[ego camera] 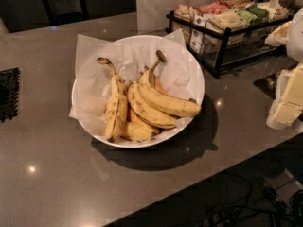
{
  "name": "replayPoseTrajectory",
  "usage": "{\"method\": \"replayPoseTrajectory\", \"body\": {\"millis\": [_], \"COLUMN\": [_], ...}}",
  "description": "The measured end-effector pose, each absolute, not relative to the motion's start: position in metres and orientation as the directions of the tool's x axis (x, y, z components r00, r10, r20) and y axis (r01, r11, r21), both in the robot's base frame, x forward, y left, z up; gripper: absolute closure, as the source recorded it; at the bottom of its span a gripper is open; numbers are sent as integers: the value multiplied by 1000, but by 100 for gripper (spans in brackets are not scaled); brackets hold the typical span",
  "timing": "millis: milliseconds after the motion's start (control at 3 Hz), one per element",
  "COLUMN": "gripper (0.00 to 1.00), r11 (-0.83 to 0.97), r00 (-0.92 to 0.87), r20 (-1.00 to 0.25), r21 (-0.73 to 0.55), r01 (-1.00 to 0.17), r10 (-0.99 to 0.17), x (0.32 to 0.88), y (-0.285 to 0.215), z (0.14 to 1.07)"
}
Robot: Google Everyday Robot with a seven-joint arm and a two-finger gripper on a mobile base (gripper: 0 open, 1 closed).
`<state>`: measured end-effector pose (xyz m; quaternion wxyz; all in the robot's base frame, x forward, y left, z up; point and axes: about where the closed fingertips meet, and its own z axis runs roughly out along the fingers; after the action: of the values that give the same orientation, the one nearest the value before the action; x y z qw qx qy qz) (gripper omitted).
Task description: Pick banana from white bowl
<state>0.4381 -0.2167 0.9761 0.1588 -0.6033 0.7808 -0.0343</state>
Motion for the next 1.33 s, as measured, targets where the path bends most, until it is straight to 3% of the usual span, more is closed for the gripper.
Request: {"method": "replayPoseTrajectory", "body": {"millis": [667,1333], "gripper": [0,0], "r11": [244,-2], "r00": [-191,63], "r20": [-223,-299], "r21": [-246,-200], "r01": [-938,-980], "r10": [-956,-952], "x": [440,448], "y": [-208,-136], "z": [978,978]}}
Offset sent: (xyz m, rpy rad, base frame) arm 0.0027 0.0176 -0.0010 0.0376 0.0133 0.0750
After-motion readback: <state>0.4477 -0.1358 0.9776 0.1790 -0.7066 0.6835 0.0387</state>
